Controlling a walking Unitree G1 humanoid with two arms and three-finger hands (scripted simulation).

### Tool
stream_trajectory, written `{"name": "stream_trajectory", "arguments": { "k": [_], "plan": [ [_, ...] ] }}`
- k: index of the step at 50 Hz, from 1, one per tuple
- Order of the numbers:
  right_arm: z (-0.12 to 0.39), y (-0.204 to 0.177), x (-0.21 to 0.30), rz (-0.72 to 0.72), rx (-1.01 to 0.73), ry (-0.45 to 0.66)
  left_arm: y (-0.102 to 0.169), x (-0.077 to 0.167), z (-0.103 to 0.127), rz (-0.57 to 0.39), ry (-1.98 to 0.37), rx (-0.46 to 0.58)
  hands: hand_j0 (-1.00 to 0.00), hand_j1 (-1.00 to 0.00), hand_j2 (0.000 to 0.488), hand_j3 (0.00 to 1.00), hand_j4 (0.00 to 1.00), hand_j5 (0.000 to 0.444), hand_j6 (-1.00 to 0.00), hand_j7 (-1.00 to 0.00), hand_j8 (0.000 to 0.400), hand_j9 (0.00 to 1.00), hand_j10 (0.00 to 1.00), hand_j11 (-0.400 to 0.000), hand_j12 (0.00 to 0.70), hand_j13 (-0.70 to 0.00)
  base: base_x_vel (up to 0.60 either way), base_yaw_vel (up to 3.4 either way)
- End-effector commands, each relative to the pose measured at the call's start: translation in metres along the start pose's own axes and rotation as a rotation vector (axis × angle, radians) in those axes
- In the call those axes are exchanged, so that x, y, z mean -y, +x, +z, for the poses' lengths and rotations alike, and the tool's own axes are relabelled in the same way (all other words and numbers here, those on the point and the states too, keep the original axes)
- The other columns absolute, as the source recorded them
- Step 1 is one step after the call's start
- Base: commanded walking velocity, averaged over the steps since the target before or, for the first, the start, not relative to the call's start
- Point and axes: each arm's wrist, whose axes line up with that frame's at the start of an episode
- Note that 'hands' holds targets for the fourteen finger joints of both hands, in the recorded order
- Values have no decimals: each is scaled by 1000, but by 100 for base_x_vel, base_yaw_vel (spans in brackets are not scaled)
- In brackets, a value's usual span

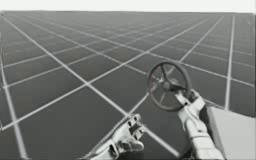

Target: Pick up and drop off the object

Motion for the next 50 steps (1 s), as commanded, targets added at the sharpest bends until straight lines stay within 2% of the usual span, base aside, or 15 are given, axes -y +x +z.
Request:
{"name": "stream_trajectory", "arguments": {
  "k": [1, 23, 50],
  "plan": [
    [9, 2, 4, -4, 27, 33, 2, 5, 1, -9, 17, -5, 0, 0, 0, 1000, 1000, 0, 0, 0, 0, 1000, 1000, -400, 0, -700, 54, -5],
    [9, 2, 4, -4, 27, 33, 2, 5, 1, -9, 17, -5, 0, 0, 0, 1000, 1000, 0, 0, 0, 0, 1000, 1000, -400, 0, -700, 49, -14],
    [9, 2, 4, -4, 27, 33, 2, 5, 1, -9, 17, -5, 0, 0, 0, 1000, 1000, 0, 0, 0, 0, 1000, 1000, -400, 0, -700, 34, -51]
  ]
}}
